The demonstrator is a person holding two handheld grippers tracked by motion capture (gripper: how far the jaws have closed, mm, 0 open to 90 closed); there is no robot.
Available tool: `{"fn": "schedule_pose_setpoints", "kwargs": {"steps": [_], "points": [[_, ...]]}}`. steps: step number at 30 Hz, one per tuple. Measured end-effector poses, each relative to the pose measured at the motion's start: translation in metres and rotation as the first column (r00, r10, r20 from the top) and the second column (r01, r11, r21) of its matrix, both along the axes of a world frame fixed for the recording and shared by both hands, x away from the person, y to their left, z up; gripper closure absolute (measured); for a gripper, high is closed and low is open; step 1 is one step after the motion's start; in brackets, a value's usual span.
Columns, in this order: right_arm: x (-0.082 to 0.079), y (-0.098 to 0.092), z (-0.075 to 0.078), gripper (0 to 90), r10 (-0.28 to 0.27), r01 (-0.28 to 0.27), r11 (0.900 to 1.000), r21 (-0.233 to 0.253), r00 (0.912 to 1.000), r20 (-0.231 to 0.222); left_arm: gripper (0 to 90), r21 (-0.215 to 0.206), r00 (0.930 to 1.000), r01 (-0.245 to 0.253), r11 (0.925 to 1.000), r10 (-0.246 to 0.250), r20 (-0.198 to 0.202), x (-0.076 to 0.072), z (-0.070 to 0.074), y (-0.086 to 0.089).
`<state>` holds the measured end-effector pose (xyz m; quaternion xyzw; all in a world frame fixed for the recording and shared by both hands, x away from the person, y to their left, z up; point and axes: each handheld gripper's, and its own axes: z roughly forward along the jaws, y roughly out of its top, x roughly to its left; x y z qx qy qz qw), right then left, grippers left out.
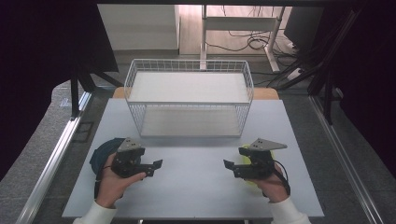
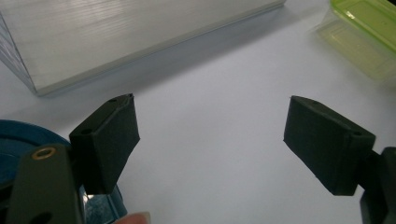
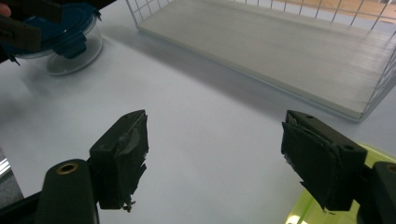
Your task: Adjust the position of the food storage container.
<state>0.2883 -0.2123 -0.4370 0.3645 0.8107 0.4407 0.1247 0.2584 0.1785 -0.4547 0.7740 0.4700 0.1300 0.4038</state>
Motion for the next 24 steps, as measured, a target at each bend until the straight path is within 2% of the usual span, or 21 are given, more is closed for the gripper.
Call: {"fn": "schedule_pose_setpoints", "kwargs": {"steps": [8,12,21,24], "points": [[-0.001,0.003,-0.001,22.7,-0.002,0.002,1.0,-0.028,1.0,-0.008,17.4,0.003,1.0,0.004,1.0,-0.004,0.0,-0.006,-0.001,0.002],[-0.003,0.001,0.001,22.7,-0.015,0.014,1.0,-0.025,0.9998,-0.012,17.6,-0.01,1.0,0.006,0.9999,-0.006,0.002,-0.009,0.001,0.001],[-0.003,-0.002,-0.002,23.0,-0.025,0.024,0.999,-0.021,0.9991,-0.033,18.7,-0.002,0.9998,0.021,0.9998,-0.021,0.001,-0.007,0.002,-0.002],[-0.003,-0.003,-0.002,23.3,-0.028,0.028,0.999,-0.015,0.9993,-0.025,18.7,0.0,0.9998,0.021,0.9998,-0.021,-0.002,-0.005,0.002,-0.002]]}}
